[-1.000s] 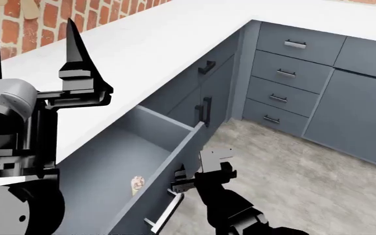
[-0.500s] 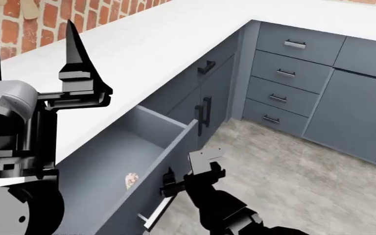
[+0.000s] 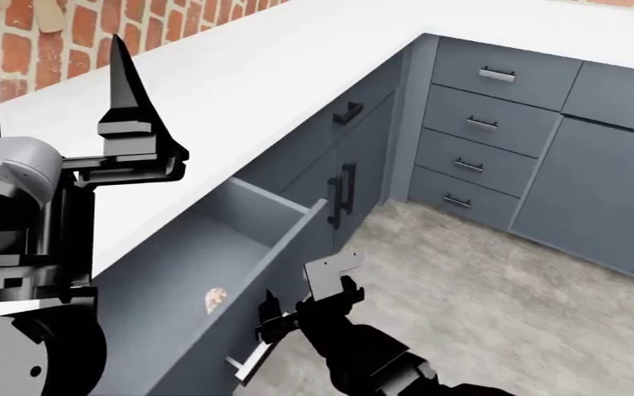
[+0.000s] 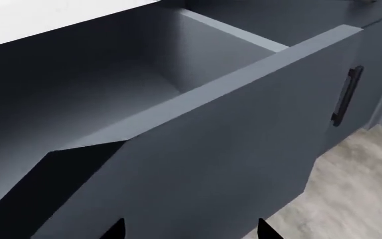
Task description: Close the right drawer.
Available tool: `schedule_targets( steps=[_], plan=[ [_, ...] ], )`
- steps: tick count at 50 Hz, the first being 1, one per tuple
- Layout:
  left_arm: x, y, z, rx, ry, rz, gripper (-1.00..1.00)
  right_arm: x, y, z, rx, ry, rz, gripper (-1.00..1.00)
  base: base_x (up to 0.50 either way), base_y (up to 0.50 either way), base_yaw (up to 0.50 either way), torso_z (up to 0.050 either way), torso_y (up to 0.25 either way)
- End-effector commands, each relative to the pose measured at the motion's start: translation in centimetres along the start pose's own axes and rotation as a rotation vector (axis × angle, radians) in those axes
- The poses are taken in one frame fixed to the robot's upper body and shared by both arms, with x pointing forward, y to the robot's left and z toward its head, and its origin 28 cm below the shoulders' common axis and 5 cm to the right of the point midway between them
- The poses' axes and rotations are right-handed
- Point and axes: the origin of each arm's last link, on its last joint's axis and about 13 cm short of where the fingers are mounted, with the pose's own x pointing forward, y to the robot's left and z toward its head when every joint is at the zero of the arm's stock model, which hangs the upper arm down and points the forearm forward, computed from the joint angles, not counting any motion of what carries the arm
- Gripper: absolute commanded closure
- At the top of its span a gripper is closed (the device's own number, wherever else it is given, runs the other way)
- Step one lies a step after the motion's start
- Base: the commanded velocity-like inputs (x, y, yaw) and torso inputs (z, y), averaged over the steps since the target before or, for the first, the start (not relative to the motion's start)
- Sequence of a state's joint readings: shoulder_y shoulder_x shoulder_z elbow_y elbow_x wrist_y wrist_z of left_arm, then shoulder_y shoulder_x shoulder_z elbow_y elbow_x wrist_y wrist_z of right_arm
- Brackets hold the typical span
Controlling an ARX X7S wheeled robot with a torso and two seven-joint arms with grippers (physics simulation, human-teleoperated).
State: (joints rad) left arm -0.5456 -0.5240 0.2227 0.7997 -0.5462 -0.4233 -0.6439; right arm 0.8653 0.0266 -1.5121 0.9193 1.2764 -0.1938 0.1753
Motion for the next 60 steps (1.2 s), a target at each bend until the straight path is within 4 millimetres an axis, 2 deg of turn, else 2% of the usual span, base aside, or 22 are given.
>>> schedule_targets(
  steps=[1, 18, 45, 53, 60],
  plan=[
    [0.0, 0.0, 0.0, 0.003, 0.0, 0.0, -1.0, -0.1, 2.4, -0.3, -0.046, 0.014, 0.171, -1.0, 0.0, 0.0, 0.0, 0.0, 0.0],
    [0.0, 0.2, -0.1, 0.005, 0.001, 0.002, -1.0, 0.0, 2.9, 0.6, -0.058, 0.011, 0.227, -1.0, 0.0, 0.0, 0.0, 0.0, 0.0],
    [-0.1, 0.0, -0.1, 0.004, 0.002, 0.002, -1.0, 0.2, 2.6, 1.0, -0.073, -0.005, 0.212, -1.0, 0.0, 0.0, 0.0, 0.0, 0.0],
    [-0.1, 0.0, 0.0, 0.004, -0.001, 0.001, -1.0, 0.4, 1.7, 1.5, -0.105, -0.006, 0.16, -1.0, 0.0, 0.0, 0.0, 0.0, 0.0],
    [0.0, -0.1, 0.1, 0.004, -0.003, -0.001, -1.0, 0.6, 0.0, 1.9, -0.12, -0.021, 0.073, -1.0, 0.0, 0.0, 0.0, 0.0, 0.0]
  ],
)
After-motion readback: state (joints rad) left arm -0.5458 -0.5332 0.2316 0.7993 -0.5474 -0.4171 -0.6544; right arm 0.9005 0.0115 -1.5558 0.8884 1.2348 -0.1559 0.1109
